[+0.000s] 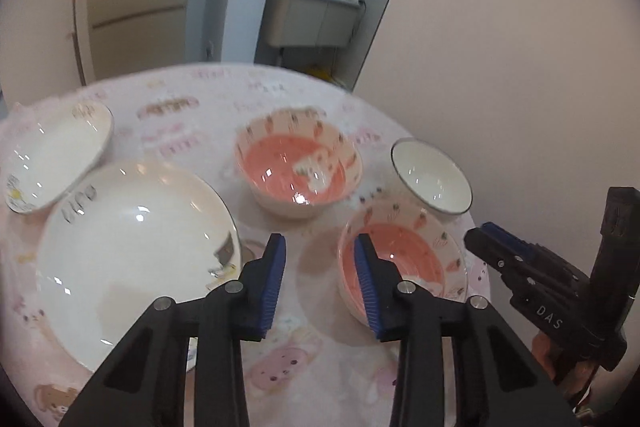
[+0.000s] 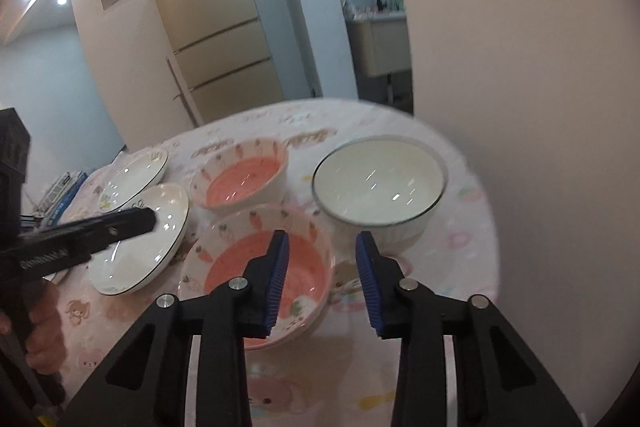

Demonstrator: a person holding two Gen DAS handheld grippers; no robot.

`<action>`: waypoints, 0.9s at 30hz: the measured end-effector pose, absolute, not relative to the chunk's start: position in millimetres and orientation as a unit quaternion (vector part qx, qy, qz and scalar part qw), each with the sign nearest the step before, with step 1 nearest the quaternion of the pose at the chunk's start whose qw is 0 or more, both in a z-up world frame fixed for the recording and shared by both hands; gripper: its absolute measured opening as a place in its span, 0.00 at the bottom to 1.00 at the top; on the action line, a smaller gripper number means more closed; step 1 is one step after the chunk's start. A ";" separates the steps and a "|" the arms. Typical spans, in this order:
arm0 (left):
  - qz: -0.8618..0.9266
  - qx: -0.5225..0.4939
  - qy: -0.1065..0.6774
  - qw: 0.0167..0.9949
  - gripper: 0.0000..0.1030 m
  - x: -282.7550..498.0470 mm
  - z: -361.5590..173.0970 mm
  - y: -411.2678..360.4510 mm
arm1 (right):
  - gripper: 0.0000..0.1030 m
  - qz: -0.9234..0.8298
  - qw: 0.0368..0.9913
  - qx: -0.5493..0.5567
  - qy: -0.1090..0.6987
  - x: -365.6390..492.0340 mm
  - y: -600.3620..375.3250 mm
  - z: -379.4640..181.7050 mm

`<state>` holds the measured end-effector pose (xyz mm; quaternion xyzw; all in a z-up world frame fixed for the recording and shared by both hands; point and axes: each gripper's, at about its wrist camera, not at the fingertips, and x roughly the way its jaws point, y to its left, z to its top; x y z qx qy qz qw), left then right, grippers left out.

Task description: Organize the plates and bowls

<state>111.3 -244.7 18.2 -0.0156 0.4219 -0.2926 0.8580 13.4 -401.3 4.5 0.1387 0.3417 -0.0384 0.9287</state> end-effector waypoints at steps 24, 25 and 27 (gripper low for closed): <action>-0.326 0.053 0.538 0.776 0.24 137.1 -58.4 -309.1 | 0.15 -0.023 0.866 0.161 0.474 59.3 -399.5 -44.3; -0.322 0.057 0.538 0.777 0.22 136.4 -57.6 -309.8 | 0.15 -0.022 0.864 0.167 0.475 60.3 -400.4 -45.4; -0.317 0.055 0.538 0.779 0.19 133.9 -56.0 -308.5 | 0.12 -0.025 0.859 0.167 0.483 61.6 -401.4 -46.1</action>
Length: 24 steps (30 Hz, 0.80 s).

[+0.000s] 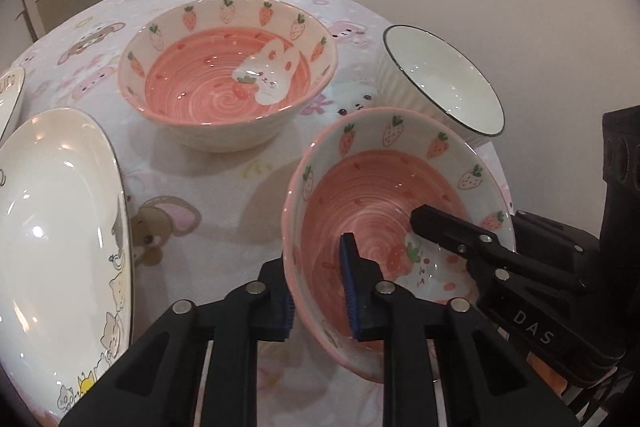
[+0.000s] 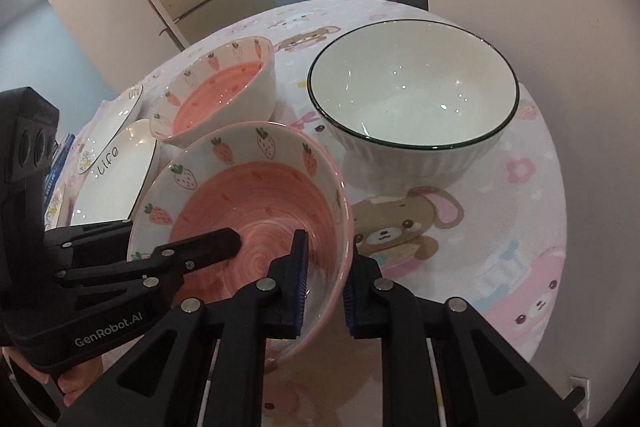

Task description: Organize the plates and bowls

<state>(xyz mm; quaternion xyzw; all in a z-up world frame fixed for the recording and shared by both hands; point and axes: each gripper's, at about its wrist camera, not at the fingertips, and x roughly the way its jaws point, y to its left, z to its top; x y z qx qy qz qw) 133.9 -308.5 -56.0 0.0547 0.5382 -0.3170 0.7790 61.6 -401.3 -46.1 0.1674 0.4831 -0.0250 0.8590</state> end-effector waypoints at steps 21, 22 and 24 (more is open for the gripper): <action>-0.278 0.068 0.440 0.851 0.17 133.9 39.1 -282.1 | 0.09 -0.010 0.904 0.154 0.400 84.8 -369.4 30.8; -0.274 0.065 0.436 0.855 0.17 139.6 43.1 -281.5 | 0.09 -0.010 0.906 0.152 0.395 90.1 -368.5 34.4; -0.267 0.060 0.433 0.859 0.17 148.9 47.2 -279.7 | 0.09 -0.012 0.909 0.156 0.387 104.5 -366.9 39.0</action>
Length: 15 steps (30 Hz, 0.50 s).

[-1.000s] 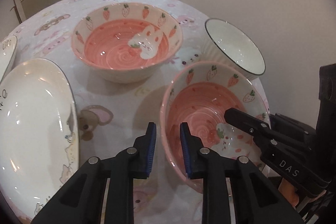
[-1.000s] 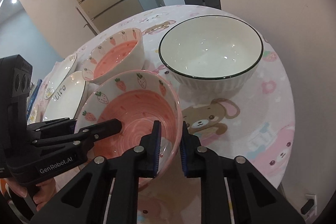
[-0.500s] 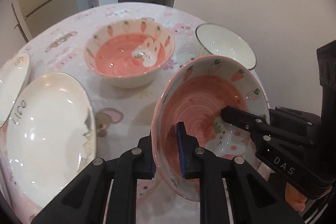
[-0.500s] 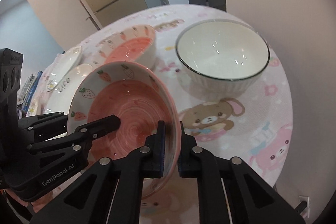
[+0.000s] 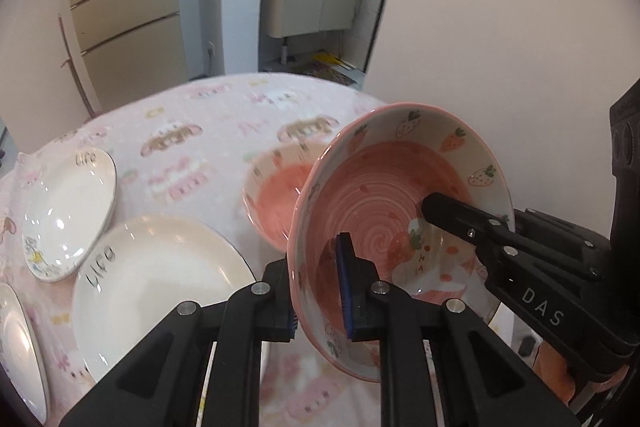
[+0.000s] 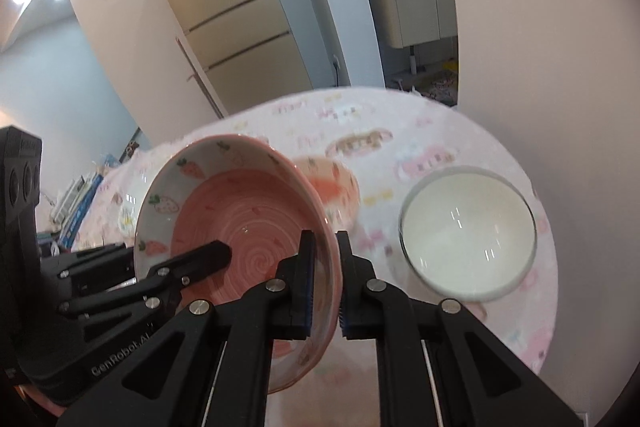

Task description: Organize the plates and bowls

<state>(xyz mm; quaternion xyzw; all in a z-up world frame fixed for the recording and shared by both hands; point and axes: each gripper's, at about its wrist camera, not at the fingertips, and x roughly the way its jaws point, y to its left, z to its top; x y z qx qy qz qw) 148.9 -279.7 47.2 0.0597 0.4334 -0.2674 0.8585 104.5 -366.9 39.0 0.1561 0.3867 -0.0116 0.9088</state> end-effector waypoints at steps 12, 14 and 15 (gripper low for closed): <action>-0.233 0.053 0.465 0.853 0.17 213.1 25.6 -278.5 | 0.15 -0.032 0.900 0.159 0.403 178.0 -363.9 25.0; -0.231 0.054 0.474 0.848 0.17 219.0 16.5 -277.9 | 0.15 -0.035 0.896 0.157 0.413 184.0 -364.0 16.6; -0.230 0.054 0.477 0.846 0.17 221.0 13.0 -277.7 | 0.15 -0.035 0.895 0.157 0.417 185.1 -363.5 13.1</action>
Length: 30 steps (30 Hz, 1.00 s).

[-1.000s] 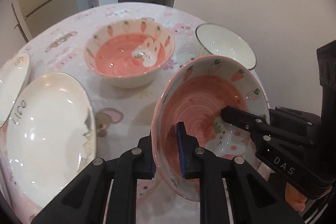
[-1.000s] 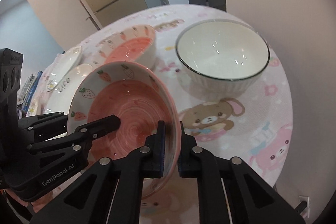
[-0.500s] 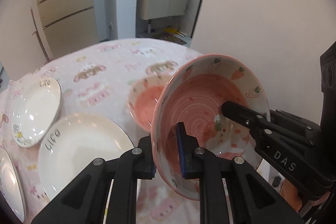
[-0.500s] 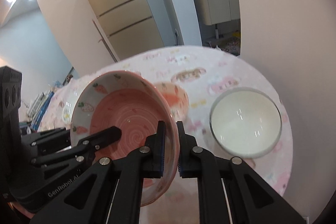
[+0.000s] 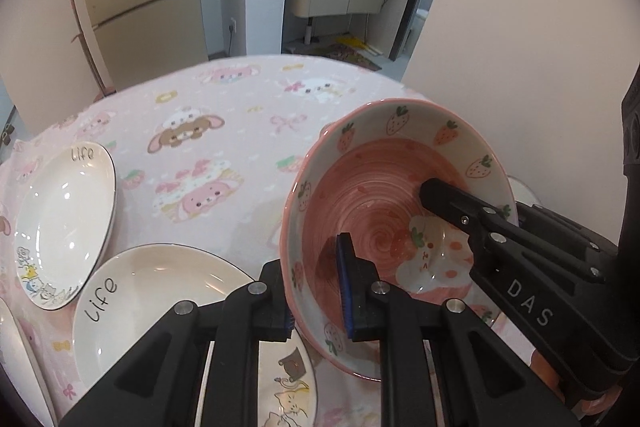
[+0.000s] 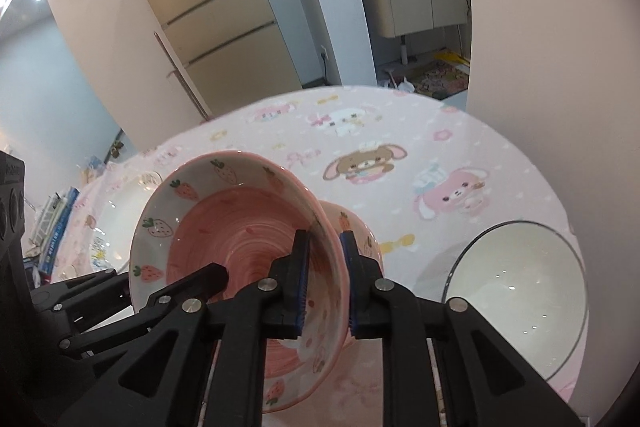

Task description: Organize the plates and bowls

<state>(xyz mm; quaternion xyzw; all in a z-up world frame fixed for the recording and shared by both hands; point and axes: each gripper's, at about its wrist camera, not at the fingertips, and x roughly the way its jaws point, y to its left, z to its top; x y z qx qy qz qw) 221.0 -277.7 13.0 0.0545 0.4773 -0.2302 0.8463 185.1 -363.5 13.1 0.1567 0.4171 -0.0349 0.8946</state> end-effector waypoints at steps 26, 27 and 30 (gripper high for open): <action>-0.198 0.093 0.476 0.852 0.22 239.6 -23.1 -299.0 | 0.11 -0.092 0.907 0.085 0.401 189.8 -360.4 -2.1; -0.197 0.095 0.473 0.853 0.22 239.1 -23.3 -299.2 | 0.11 -0.094 0.908 0.084 0.400 188.3 -360.2 -2.5; -0.196 0.098 0.469 0.856 0.22 238.9 -23.5 -298.9 | 0.11 -0.097 0.910 0.074 0.397 186.0 -357.7 -3.5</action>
